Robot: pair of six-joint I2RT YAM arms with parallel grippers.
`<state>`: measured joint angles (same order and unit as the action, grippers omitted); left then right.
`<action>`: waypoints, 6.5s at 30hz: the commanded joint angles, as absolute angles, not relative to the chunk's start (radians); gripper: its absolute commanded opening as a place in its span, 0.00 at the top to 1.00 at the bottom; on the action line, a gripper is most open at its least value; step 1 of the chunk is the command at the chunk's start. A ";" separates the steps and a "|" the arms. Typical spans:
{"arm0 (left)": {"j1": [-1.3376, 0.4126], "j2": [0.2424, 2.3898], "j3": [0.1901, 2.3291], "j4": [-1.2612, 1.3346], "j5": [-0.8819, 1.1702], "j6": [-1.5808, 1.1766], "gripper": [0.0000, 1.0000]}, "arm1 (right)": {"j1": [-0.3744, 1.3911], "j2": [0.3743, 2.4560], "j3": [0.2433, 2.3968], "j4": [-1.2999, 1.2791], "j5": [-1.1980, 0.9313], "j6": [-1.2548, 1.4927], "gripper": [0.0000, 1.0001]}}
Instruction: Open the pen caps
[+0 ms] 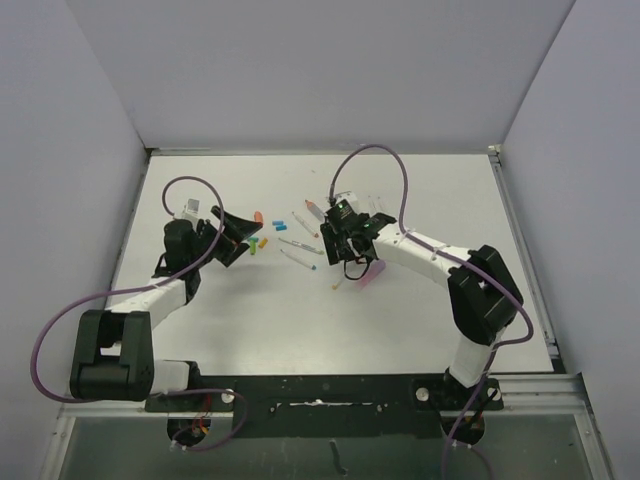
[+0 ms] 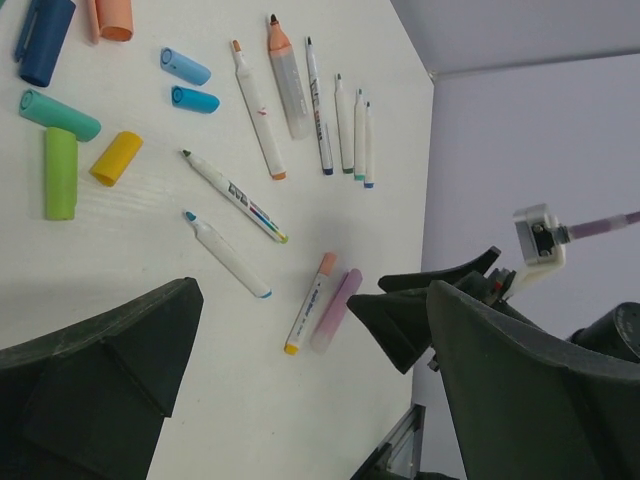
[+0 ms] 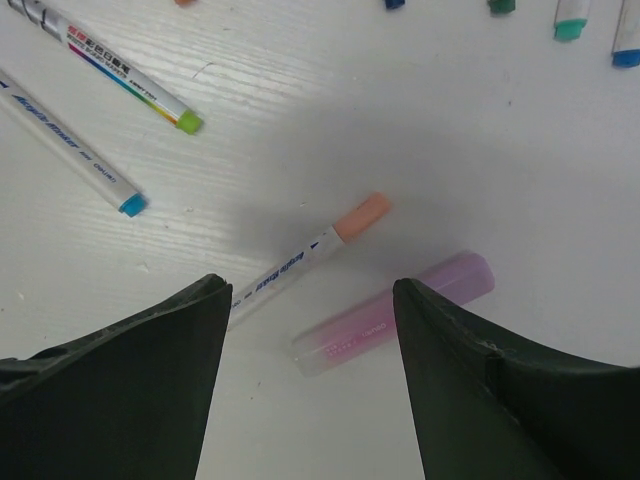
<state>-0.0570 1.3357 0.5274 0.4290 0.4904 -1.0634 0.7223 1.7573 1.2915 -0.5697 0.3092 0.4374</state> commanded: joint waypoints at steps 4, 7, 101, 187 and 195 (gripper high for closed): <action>-0.068 1.293 0.534 0.442 0.494 -1.055 0.02 | 0.677 1.817 1.267 -0.543 0.234 0.544 0.33; -0.069 1.302 0.535 0.443 0.495 -1.051 0.02 | 0.665 1.828 1.255 -0.520 0.202 0.556 0.33; -0.377 1.678 0.781 0.549 0.476 -0.980 0.37 | 0.693 1.783 1.279 -0.118 -0.409 0.163 1.00; -0.037 1.723 0.667 0.558 0.511 -1.006 1.00 | 0.650 1.905 1.365 -0.308 0.058 0.238 1.00; -0.034 1.741 0.663 0.557 0.509 -1.005 0.84 | 0.642 1.950 1.361 -0.307 0.085 0.273 1.00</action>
<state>-0.0425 1.7226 0.6567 0.5053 0.5056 -1.0264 0.6533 1.9453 1.3270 -0.3214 0.0437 0.2436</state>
